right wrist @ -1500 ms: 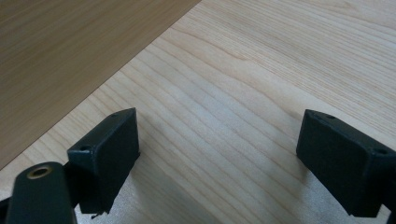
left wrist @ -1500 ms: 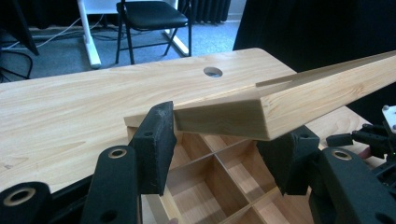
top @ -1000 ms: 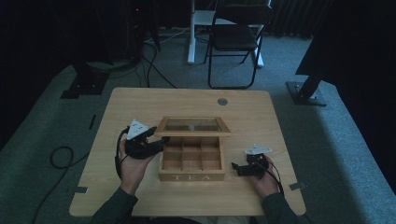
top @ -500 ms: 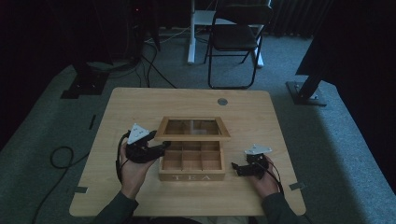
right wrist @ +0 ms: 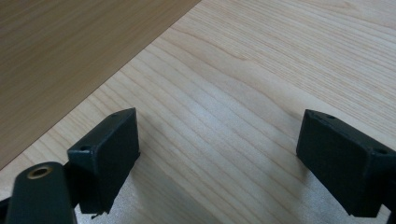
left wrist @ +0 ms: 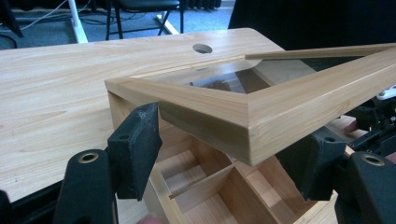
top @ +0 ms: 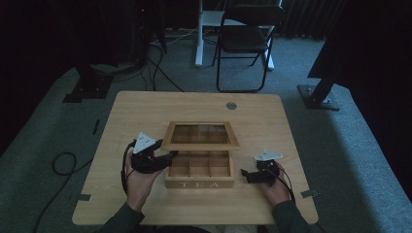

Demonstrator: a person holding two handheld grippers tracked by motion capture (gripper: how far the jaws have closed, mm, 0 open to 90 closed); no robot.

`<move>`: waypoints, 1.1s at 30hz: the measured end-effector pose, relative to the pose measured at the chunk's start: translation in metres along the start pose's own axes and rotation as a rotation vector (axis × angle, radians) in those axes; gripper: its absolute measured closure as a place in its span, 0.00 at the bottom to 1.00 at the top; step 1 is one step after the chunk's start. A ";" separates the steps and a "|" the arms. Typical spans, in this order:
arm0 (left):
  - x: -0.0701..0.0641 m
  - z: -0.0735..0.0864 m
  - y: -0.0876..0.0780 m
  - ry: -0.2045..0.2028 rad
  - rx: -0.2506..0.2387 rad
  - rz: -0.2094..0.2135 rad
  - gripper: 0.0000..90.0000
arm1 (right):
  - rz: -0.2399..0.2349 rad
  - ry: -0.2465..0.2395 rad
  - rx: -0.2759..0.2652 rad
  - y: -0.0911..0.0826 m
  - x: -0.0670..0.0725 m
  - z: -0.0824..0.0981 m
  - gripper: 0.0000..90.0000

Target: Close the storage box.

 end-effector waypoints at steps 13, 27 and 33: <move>-0.001 0.007 0.000 -0.018 0.006 0.004 0.37 | 0.005 0.007 -0.001 0.000 -0.001 0.000 0.14; -0.004 0.014 -0.001 -0.019 0.013 0.003 0.36 | 0.005 0.007 -0.001 0.000 -0.001 0.000 0.14; -0.004 0.020 0.000 -0.017 0.019 0.007 0.36 | 0.005 0.008 -0.001 0.000 -0.001 0.000 0.14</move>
Point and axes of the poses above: each handheld gripper's, and its own axes: y roughly forward along the jaws, z roughly out of its underside, x roughly to its left, the point moved 9 cm from there along y, roughly forward along the jaws, and after that the axes turned 5 degrees about x, right-handed, at the moved point
